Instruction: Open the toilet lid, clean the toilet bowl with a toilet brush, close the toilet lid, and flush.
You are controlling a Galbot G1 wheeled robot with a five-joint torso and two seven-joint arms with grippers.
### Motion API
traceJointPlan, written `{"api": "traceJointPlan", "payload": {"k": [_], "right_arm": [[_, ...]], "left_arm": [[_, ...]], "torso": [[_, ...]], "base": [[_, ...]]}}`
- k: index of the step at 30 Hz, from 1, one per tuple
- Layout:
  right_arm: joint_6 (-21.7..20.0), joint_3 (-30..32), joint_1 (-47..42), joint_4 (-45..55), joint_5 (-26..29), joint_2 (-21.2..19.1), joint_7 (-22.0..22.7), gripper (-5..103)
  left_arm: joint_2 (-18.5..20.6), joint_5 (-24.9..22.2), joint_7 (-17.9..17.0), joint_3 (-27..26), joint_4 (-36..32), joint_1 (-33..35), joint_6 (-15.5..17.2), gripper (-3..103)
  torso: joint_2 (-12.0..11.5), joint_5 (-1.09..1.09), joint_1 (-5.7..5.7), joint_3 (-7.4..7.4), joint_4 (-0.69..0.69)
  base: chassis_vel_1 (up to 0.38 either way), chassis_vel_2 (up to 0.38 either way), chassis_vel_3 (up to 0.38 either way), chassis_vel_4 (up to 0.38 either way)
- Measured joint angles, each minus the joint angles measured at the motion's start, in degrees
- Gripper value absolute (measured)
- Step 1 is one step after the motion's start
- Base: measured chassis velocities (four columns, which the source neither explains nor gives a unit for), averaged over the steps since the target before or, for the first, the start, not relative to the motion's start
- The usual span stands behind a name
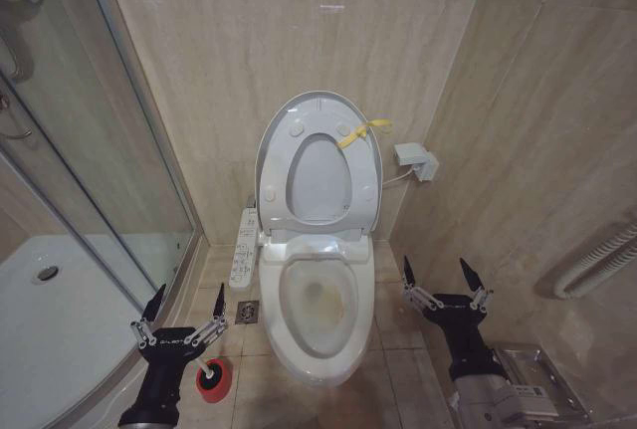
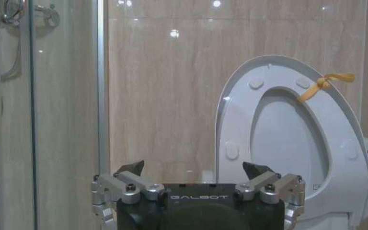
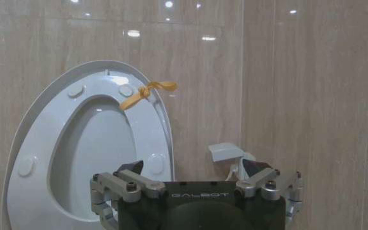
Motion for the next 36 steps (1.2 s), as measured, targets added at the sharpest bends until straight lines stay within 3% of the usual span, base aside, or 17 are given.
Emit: {"api": "traceJointPlan", "payload": {"k": [36], "right_arm": [[0.0,0.0,0.0,0.0,0.0,0.0,0.0,100]], "left_arm": [[0.0,0.0,0.0,0.0,0.0,0.0,0.0,100]], "torso": [[0.0,0.00,0.00,0.00,0.00]], "base": [[0.000,0.000,0.000,0.000]]}}
